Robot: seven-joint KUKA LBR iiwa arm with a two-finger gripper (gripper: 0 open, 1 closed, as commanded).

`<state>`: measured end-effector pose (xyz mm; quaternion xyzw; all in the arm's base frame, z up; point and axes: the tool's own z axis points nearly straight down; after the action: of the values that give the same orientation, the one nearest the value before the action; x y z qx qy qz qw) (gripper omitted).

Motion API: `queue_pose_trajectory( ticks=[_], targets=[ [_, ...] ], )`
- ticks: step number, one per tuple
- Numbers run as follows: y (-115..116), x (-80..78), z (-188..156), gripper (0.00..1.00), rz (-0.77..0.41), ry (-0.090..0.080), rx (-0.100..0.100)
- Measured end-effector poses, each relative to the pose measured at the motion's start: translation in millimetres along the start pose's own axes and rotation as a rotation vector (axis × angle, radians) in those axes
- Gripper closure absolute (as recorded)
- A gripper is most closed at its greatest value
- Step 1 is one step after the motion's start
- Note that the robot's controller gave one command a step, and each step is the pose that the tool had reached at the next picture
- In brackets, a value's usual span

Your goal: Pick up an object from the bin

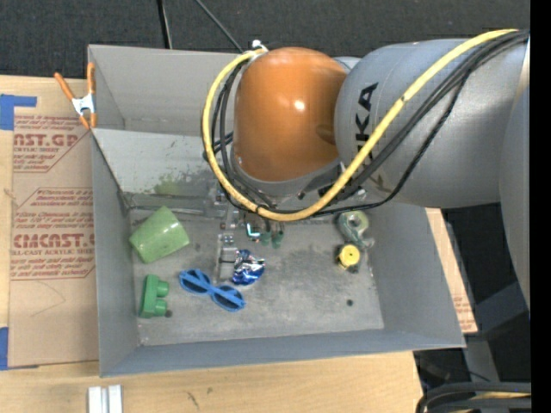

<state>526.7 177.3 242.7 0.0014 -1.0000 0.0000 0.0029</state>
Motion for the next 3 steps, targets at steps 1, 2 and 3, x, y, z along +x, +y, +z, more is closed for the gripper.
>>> queue_pose_trajectory(
  ticks=[1,2,3],
  targets=[
    [-61.2,37.8,109.9,0.00,-0.293,0.001,0.001],
    [-58.3,3.6,175.7,0.00,-0.283,-0.003,0.000],
    [-57.9,2.3,171.9,1.00,-0.283,-0.008,-0.001]
  ],
)
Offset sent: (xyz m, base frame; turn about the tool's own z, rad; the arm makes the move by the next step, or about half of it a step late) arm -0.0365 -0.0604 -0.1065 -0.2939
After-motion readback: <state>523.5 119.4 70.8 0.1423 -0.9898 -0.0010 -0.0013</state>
